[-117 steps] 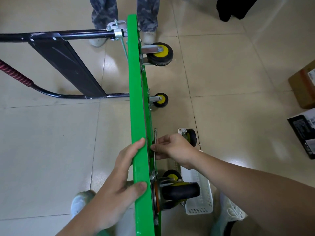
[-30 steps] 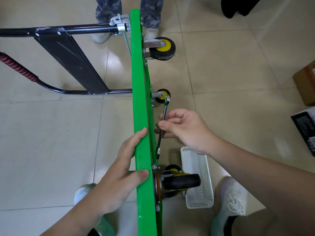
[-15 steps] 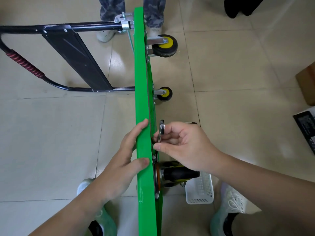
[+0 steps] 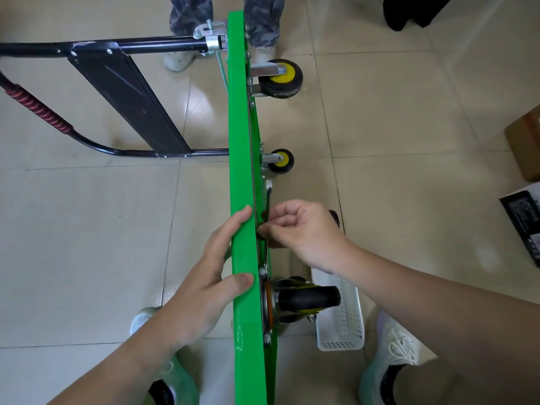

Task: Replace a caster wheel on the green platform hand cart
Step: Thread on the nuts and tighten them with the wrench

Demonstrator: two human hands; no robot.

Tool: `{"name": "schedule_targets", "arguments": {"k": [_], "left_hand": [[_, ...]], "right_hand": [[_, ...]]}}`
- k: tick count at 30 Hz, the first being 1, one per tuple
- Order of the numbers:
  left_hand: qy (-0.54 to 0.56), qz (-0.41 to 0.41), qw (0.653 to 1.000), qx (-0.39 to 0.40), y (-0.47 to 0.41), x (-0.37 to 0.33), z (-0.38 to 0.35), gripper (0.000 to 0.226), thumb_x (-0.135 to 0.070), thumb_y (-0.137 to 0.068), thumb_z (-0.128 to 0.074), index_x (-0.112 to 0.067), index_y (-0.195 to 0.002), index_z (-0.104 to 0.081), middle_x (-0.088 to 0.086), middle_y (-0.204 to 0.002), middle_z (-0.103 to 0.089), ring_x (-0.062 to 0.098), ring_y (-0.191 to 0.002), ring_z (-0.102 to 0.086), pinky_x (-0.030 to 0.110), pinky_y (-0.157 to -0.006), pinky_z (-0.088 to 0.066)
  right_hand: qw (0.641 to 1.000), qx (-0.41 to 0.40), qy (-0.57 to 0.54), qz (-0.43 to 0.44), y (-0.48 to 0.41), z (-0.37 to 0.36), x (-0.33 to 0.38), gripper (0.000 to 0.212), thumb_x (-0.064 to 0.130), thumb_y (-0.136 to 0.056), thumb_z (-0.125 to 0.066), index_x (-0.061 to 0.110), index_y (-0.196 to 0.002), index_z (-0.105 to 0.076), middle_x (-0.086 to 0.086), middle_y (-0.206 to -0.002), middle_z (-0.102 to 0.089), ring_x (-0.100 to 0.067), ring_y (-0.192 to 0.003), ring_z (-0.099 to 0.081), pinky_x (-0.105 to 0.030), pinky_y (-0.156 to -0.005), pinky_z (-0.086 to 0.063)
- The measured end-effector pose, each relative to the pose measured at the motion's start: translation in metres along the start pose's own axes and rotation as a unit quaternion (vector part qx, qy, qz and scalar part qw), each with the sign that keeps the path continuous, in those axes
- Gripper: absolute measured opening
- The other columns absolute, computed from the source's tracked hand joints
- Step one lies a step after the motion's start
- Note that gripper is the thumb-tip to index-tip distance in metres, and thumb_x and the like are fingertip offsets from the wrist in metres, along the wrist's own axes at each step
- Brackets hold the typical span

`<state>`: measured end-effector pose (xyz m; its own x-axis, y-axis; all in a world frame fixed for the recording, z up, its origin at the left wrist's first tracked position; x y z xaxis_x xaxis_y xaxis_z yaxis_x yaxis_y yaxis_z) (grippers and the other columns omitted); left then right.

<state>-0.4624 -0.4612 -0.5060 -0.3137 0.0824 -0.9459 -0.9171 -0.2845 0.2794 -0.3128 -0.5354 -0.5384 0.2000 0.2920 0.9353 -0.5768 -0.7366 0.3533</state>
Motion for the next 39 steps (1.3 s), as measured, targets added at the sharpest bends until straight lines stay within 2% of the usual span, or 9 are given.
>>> {"name": "schedule_targets", "arguments": {"k": [3,10,15,19,25,29,33,37,39], "left_hand": [[-0.002,0.003,1.0,0.005,-0.001,0.0,0.0,0.082,-0.038,-0.075,-0.062,-0.065,-0.147,-0.03,-0.015,-0.158,-0.038,0.019,-0.144,-0.042,0.058,-0.119,-0.034],[-0.001,0.001,1.0,0.012,-0.001,0.001,0.001,0.083,-0.041,-0.076,-0.061,-0.066,-0.147,-0.028,-0.014,-0.158,-0.037,0.018,-0.142,-0.044,0.053,-0.116,-0.039],[0.006,0.002,1.0,0.019,-0.002,0.004,0.001,0.082,-0.043,-0.074,-0.061,-0.069,-0.145,-0.028,-0.014,-0.158,-0.036,0.014,-0.14,-0.045,0.031,-0.101,-0.052],[0.014,0.001,1.0,0.02,-0.002,0.005,0.002,0.081,-0.043,-0.075,-0.061,-0.07,-0.143,-0.029,-0.018,-0.158,-0.034,0.008,-0.14,-0.044,0.019,-0.093,-0.053],[0.027,0.0,0.999,0.02,-0.004,0.003,0.002,0.08,-0.041,-0.076,-0.063,-0.068,-0.144,-0.031,-0.021,-0.159,-0.031,0.003,-0.144,-0.039,0.014,-0.092,-0.051],[0.024,0.006,0.999,0.021,-0.007,0.002,0.004,0.08,-0.043,-0.076,-0.062,-0.069,-0.144,-0.029,-0.023,-0.159,-0.03,0.005,-0.145,-0.037,0.017,-0.093,-0.052],[0.022,0.012,0.999,0.022,-0.005,0.002,0.002,0.08,-0.046,-0.075,-0.062,-0.07,-0.144,-0.028,-0.022,-0.158,-0.033,0.006,-0.144,-0.038,0.016,-0.095,-0.05],[0.01,0.006,1.0,0.02,-0.006,0.001,0.001,0.081,-0.045,-0.077,-0.061,-0.067,-0.146,-0.027,-0.013,-0.158,-0.037,0.013,-0.143,-0.043,0.044,-0.114,-0.043],[0.008,0.006,1.0,0.015,-0.006,0.001,0.002,0.081,-0.043,-0.077,-0.061,-0.066,-0.147,-0.027,-0.013,-0.158,-0.038,0.014,-0.143,-0.042,0.052,-0.118,-0.037]], "right_hand": [[1.0,-0.003,-0.006,-0.013,-0.001,0.0,-0.009,0.021,0.006,-0.082,-0.079,0.007,-0.1,-0.07,-0.005,-0.082,-0.078,-0.016,-0.076,-0.074,-0.033,-0.075,-0.062],[0.994,0.02,-0.054,-0.091,-0.02,-0.002,-0.035,0.025,0.007,-0.083,-0.078,0.004,-0.105,-0.066,-0.013,-0.091,-0.077,-0.025,-0.086,-0.075,-0.04,-0.081,-0.061],[0.981,0.026,-0.09,-0.172,-0.027,-0.003,-0.073,0.029,0.01,-0.084,-0.078,-0.002,-0.107,-0.065,-0.014,-0.095,-0.076,-0.029,-0.088,-0.075,-0.041,-0.088,-0.06],[0.967,0.014,-0.123,-0.221,-0.025,-0.006,-0.097,0.051,0.017,-0.078,-0.084,-0.008,-0.116,-0.061,-0.019,-0.104,-0.074,-0.03,-0.088,-0.074,-0.039,-0.087,-0.06],[0.941,0.009,-0.199,-0.275,-0.019,-0.012,-0.118,0.036,0.006,-0.082,-0.078,-0.01,-0.111,-0.063,-0.022,-0.106,-0.073,-0.035,-0.099,-0.071,-0.044,-0.097,-0.055],[0.955,-0.01,-0.178,-0.238,-0.034,0.005,-0.094,0.032,0.002,-0.084,-0.074,-0.002,-0.114,-0.063,-0.019,-0.103,-0.075,-0.034,-0.095,-0.072,-0.045,-0.093,-0.057],[0.983,-0.01,-0.143,-0.117,-0.04,0.022,-0.034,0.017,0.0,-0.085,-0.073,0.007,-0.099,-0.067,-0.012,-0.088,-0.076,-0.024,-0.079,-0.073,-0.035,-0.072,-0.061],[0.996,0.028,-0.08,-0.021,-0.01,0.014,0.01,0.018,0.002,-0.083,-0.074,0.015,-0.094,-0.068,-0.006,-0.081,-0.077,-0.018,-0.08,-0.074,-0.032,-0.072,-0.062],[0.998,0.037,-0.056,0.013,0.007,0.008,0.021,0.021,0.003,-0.083,-0.074,0.019,-0.094,-0.068,-0.003,-0.082,-0.077,-0.015,-0.082,-0.074,-0.028,-0.074,-0.06]]}}
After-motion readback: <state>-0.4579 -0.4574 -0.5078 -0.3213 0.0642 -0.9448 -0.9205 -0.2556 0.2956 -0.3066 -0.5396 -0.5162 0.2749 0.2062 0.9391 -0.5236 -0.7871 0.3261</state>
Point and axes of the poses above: each hand's wrist, its own y-axis away from the middle knuckle, its own z-axis out of the back of the hand, x = y × z, the point moved 8 cm from there along -y, towards the middle knuckle
